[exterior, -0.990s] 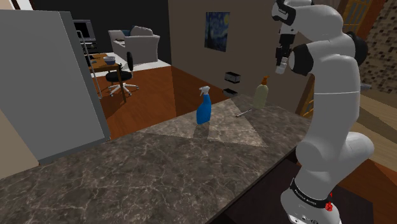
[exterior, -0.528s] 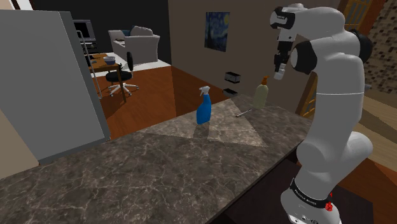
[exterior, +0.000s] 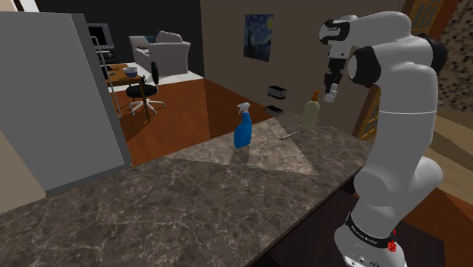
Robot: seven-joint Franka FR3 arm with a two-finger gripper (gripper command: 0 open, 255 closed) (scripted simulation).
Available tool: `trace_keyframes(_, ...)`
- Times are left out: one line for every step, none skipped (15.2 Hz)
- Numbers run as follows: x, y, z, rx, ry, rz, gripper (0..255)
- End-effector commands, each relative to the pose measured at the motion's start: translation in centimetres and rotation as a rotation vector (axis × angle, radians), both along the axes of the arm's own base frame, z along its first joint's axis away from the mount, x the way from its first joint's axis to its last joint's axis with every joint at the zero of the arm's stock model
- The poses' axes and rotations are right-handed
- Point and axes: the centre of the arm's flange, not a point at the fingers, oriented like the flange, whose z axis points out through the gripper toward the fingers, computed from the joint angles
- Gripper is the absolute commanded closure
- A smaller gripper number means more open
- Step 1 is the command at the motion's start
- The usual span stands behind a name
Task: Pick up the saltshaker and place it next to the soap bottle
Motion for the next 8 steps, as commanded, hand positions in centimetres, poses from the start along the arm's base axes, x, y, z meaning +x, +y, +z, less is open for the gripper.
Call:
trace_keyframes(0.0,0.0,-1.1,0.000,0.000,0.000,255)
trace_keyframes(0.0,0.0,-1.7,0.000,0.000,0.000,255)
trace_keyframes(0.0,0.0,-2.2,0.000,0.000,0.000,255)
trace_keyframes(0.0,0.0,-2.7,0.000,0.000,0.000,255)
trace_keyframes(0.0,0.0,-3.2,0.000,0.000,0.000,255)
trace_keyframes(0.0,0.0,-3.8,0.000,0.000,0.000,255)
trace_keyframes(0.0,0.0,-4.3,0.000,0.000,0.000,255)
trace_keyframes(0.0,0.0,-4.8,0.000,0.000,0.000,255)
